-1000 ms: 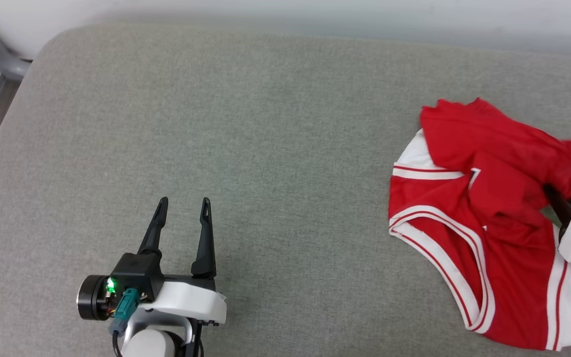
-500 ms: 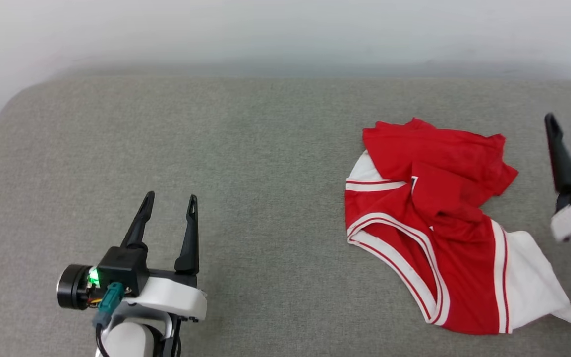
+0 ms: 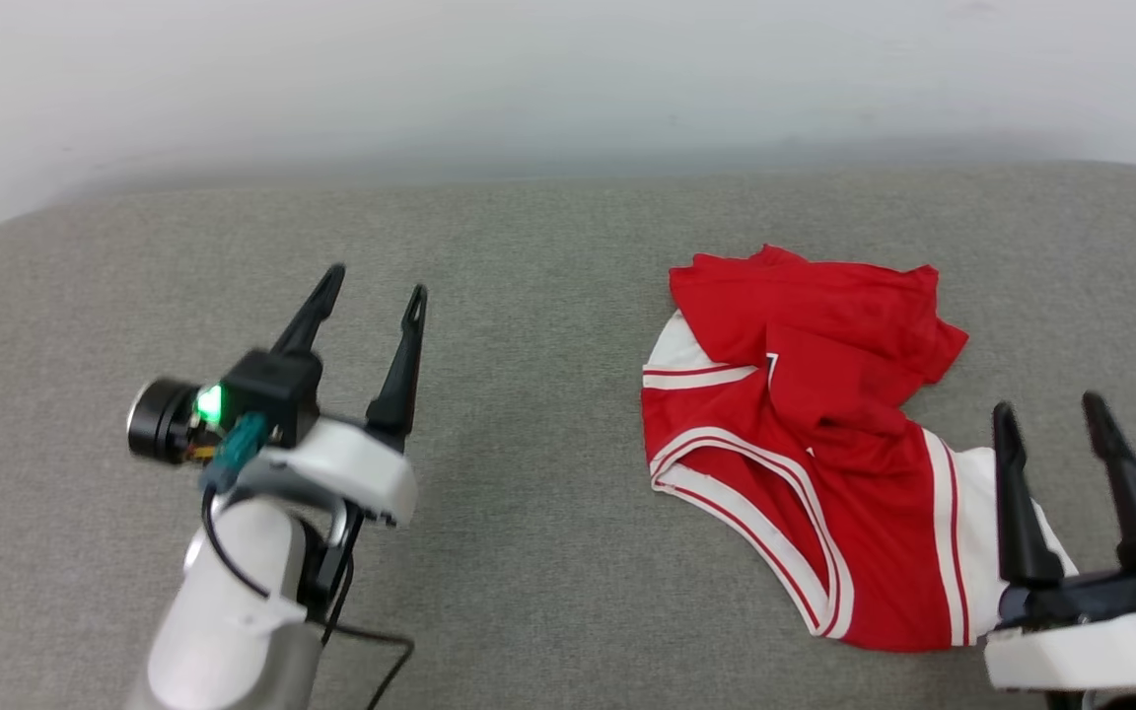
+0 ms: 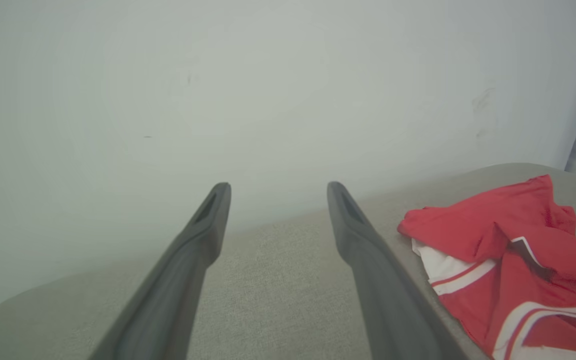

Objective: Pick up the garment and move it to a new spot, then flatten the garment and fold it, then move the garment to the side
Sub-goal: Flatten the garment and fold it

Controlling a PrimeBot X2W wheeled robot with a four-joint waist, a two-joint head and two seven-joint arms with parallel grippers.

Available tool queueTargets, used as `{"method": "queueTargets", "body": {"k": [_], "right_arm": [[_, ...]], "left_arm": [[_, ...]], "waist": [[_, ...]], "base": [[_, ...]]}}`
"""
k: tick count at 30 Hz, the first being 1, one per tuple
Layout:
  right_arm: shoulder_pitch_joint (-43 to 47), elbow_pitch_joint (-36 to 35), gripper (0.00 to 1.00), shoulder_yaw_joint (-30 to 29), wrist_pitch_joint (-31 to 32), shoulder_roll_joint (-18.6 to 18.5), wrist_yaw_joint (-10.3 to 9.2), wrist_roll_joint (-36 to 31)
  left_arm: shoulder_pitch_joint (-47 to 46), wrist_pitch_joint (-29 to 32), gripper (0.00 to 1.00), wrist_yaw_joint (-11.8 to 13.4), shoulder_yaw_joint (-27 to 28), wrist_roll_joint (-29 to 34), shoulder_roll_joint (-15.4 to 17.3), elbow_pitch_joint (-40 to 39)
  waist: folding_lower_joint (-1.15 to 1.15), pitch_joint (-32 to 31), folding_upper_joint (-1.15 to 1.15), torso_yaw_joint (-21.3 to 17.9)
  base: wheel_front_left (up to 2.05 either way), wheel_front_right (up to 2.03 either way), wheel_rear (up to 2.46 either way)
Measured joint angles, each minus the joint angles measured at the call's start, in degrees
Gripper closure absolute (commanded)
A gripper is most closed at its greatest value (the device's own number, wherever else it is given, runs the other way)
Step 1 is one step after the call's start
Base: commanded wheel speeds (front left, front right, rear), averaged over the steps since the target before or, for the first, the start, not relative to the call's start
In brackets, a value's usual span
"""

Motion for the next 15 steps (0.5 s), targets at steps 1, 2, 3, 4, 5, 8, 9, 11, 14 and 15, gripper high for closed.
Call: {"method": "queueTargets", "body": {"k": [1, 2, 3, 4, 5, 8, 9, 11, 14, 15], "right_arm": [[1.1, -0.5, 0.0, 0.1, 0.0, 0.6, 0.0, -0.1], [2.0, -0.7, 0.0, 0.1, 0.0, 1.2, 0.0, 0.0], [2.6, -0.6, 0.0, 0.3, 0.0, 1.5, 0.0, -0.1], [3.1, -0.7, 0.0, 0.5, 0.0, 1.7, 0.0, -0.2], [3.4, -0.7, 0.0, 0.7, 0.0, 1.8, 0.0, -0.5], [4.4, -0.7, 0.0, 1.3, 0.0, 2.2, 0.01, -0.7], [4.5, -0.7, 0.0, 1.4, 0.0, 2.2, 0.01, -0.7], [4.5, -0.8, 0.0, 1.5, 0.0, 2.3, 0.0, -0.7], [4.2, -0.8, 0.0, 1.9, 0.0, 2.3, 0.0, -1.1], [4.0, -0.8, 0.0, 2.0, 0.0, 2.2, 0.0, -1.2]], "left_arm": [[-1.9, 1.0, 0.0, -0.3, -1.1, -0.5, 0.4, 1.1], [-3.8, 1.8, 0.0, -0.3, -2.2, -1.1, 1.0, 1.9], [-5.7, 3.0, 0.0, -0.5, -3.3, -1.6, 1.5, 2.6], [-7.6, 4.7, 0.0, -0.6, -4.6, -2.5, 2.1, 3.6], [-9.4, 6.0, 0.0, -0.6, -6.5, -3.9, 2.7, 4.2], [-14.9, 11.6, 0.0, -0.7, -13.0, -9.2, 5.1, 5.9], [-16.8, 13.7, 0.0, -0.7, -15.2, -11.2, 5.8, 6.3], [-20.5, 18.7, 0.0, -0.7, -19.7, -14.8, 7.7, 7.0], [-26.1, 26.4, 0.0, -0.7, -26.0, -20.2, 9.6, 8.0], [-27.7, 28.8, 0.0, -0.7, -28.0, -21.7, 10.2, 8.2]], "waist": [[0.0, 0.0, 0.0, -0.3], [0.0, 0.0, 0.0, -0.6], [0.0, 0.1, 0.0, -1.0], [0.0, 0.2, 0.0, -1.4], [0.0, 0.3, 0.0, -1.8], [0.0, 0.9, 0.0, -2.9], [0.0, 1.1, 0.0, -3.3], [0.01, 1.7, 0.0, -4.1], [0.01, 2.9, 0.0, -5.1], [0.01, 3.3, 0.0, -5.4]], "base": [[0.0, 0.0, 0.0], [0.0, 0.0, 0.0], [0.0, 0.0, 0.0], [0.0, 0.0, 0.0], [0.0, 0.0, 0.0], [0.0, 0.0, 0.0], [0.0, 0.0, 0.0], [0.0, 0.0, 0.0], [0.0, 0.0, 0.0], [0.0, 0.0, 0.0]]}}
